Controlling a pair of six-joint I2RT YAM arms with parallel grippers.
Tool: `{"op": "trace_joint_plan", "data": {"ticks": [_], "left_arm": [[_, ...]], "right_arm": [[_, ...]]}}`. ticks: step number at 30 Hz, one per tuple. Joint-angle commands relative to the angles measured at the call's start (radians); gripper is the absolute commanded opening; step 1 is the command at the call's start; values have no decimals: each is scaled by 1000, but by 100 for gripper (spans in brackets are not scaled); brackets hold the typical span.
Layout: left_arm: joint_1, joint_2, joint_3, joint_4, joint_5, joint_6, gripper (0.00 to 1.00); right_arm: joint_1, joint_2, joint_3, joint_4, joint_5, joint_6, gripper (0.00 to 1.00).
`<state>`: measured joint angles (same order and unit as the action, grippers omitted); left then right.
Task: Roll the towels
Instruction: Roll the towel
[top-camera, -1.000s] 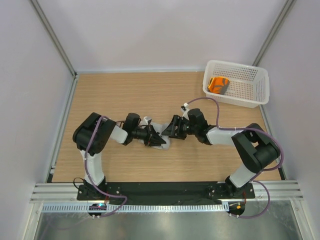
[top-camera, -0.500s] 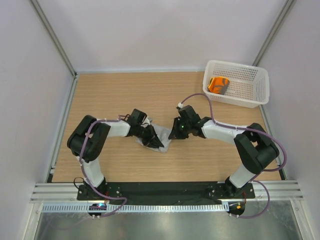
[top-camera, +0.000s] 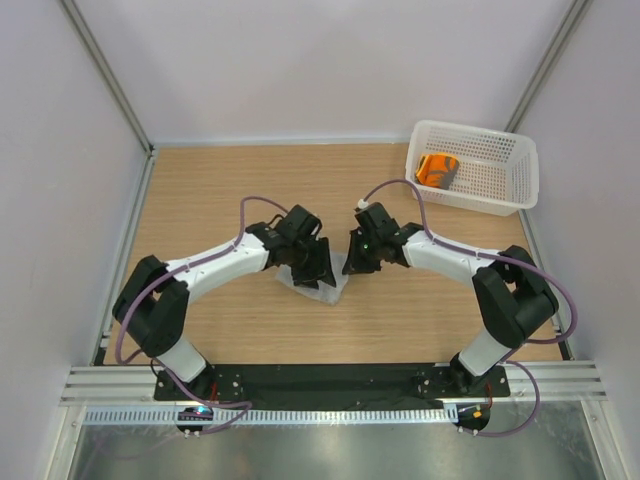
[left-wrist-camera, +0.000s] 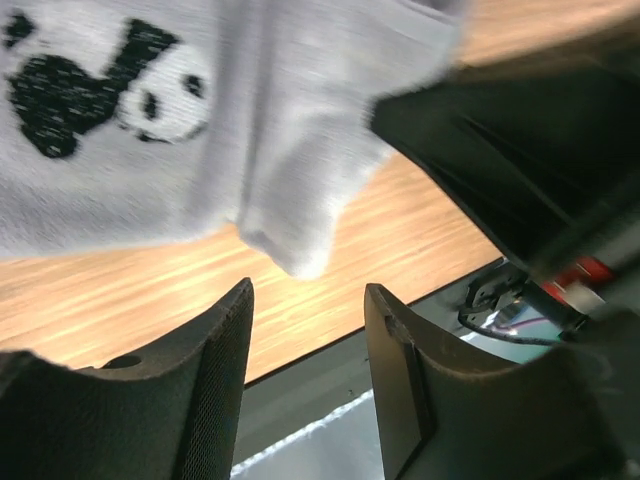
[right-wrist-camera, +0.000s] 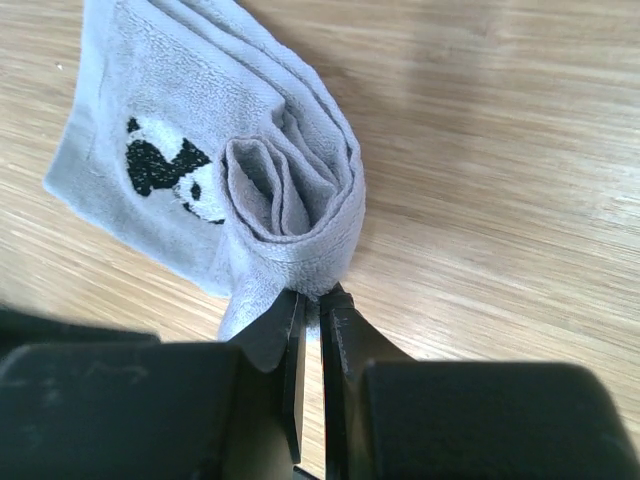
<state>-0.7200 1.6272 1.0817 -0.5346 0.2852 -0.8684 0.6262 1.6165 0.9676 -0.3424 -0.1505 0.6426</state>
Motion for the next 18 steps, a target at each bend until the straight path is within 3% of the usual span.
{"op": "trace_joint_plan", "data": {"ticks": [1, 8, 18], "left_arm": [[-67, -46, 55, -93, -181, 75, 50], [-228, 0, 80, -79, -369, 109, 53], [-329, 95, 80, -28, -619, 95, 56]], "right_arm": [[-2, -32, 60, -59, 25, -23, 1], [-2, -26, 85, -81, 11, -21, 1], [-2, -4, 95, -86, -12, -23, 1]]}}
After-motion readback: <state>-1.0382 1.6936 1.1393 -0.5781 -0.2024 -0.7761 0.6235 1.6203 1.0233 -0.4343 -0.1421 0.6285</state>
